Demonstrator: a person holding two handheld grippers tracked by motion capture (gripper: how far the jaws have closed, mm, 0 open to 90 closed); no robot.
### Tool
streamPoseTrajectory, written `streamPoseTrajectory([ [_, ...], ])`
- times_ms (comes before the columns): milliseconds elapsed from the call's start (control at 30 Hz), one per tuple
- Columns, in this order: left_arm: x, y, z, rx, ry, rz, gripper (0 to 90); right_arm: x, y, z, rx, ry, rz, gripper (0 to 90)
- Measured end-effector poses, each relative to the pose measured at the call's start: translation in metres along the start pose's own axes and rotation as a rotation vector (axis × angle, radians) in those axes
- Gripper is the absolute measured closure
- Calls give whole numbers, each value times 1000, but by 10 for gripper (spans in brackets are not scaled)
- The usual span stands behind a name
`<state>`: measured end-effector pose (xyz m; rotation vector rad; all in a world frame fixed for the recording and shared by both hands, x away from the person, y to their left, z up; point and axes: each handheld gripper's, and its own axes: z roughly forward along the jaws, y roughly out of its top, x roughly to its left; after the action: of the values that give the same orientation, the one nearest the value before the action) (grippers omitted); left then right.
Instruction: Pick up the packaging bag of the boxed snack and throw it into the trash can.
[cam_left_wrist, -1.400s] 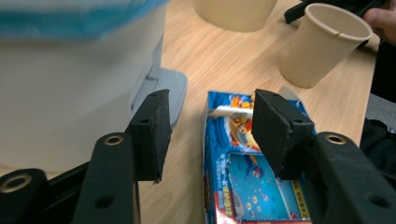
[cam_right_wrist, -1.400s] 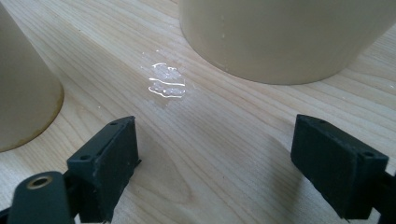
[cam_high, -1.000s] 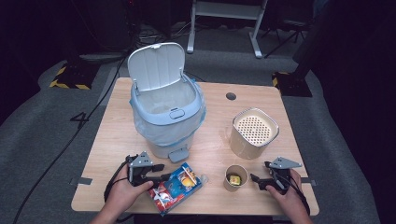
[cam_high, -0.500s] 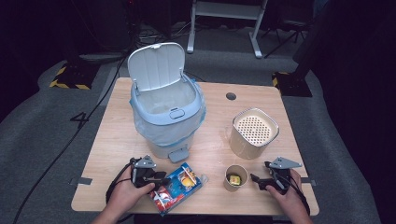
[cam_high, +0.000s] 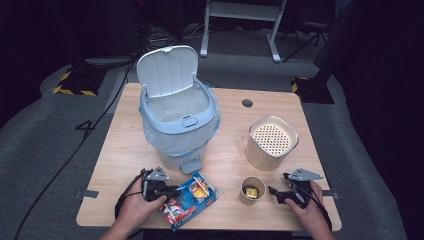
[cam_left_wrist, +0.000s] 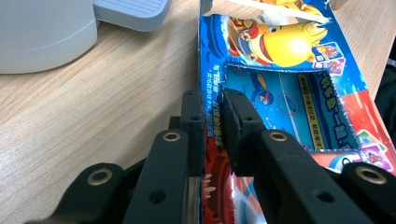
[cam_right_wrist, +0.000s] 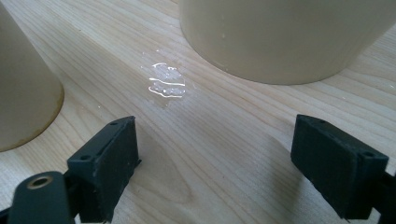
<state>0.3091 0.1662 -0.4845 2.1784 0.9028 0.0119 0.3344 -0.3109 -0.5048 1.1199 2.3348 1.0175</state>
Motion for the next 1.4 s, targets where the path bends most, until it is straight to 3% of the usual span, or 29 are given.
streamPoseTrajectory([
  [267, -2, 3, -10, -73, -15, -10, 816, 0, 0, 0, 0, 0, 0, 150],
  [300, -3, 3, -13, -98, -41, -10, 875, 0, 0, 0, 0, 0, 0, 150],
  [333, -3, 3, -13, -98, -41, -10, 896, 0, 0, 0, 0, 0, 0, 150],
  [367, -3, 5, -17, -130, -56, -12, 896, 0, 0, 0, 0, 0, 0, 150],
  [533, -6, 9, -25, -161, -54, 7, 898, 0, 0, 0, 0, 0, 0, 150],
  [633, -9, 12, -30, -191, -45, 25, 898, 0, 0, 0, 0, 0, 0, 150],
  [800, -18, 22, -44, -256, -24, 89, 899, 0, 0, 0, 0, 0, 0, 150],
  [833, -22, 27, -49, -288, -17, 109, 899, 0, 0, 0, 0, 0, 0, 150],
  [1033, -29, 42, -68, -368, -15, 152, 899, 0, 0, 0, 0, -1, 0, 150],
  [1233, -30, 59, -87, -416, -22, 181, 899, 0, 0, 0, -1, -1, 0, 149],
  [1400, -30, 70, -98, -428, -33, 208, 899, 0, 0, 0, -1, -1, 1, 149],
])
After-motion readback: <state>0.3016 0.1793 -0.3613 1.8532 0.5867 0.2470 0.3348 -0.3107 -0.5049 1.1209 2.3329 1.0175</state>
